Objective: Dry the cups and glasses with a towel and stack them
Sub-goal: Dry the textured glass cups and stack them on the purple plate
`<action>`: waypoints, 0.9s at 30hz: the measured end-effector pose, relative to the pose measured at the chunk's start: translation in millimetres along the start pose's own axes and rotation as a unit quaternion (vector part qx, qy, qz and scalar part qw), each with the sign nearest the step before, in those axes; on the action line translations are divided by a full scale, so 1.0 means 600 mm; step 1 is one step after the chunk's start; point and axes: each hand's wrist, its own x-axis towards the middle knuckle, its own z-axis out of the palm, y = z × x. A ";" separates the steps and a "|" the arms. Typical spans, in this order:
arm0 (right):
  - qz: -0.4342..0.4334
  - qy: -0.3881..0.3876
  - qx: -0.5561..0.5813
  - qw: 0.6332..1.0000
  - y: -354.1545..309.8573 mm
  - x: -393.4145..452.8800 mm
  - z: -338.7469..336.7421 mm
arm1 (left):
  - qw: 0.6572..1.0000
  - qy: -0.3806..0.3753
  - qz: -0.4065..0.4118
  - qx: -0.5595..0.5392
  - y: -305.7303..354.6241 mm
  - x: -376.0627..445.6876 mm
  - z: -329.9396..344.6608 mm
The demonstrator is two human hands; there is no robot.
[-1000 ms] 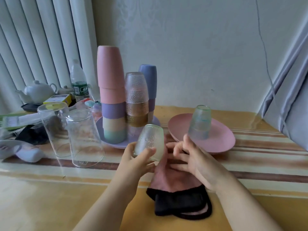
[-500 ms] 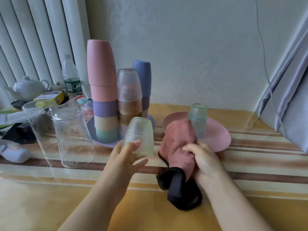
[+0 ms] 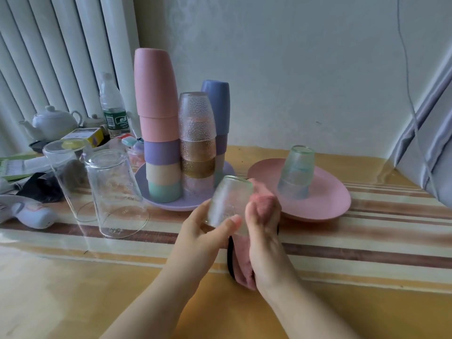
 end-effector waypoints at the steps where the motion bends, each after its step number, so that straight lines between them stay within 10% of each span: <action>1: 0.012 0.003 -0.014 1.000 -0.002 -0.002 0.000 | 0.999 -0.012 0.016 0.029 0.001 -0.002 0.003; 11: 0.158 0.052 0.147 0.975 -0.035 0.021 -0.053 | 0.985 -0.165 -0.019 -0.038 -0.008 -0.010 0.011; 17: 0.097 -0.023 0.202 0.974 -0.016 0.013 -0.022 | 0.988 -0.043 -0.019 -0.147 -0.013 0.004 0.011; 27: -0.018 0.007 0.050 0.999 -0.021 0.002 -0.017 | 0.995 0.054 0.079 0.029 -0.010 0.003 0.004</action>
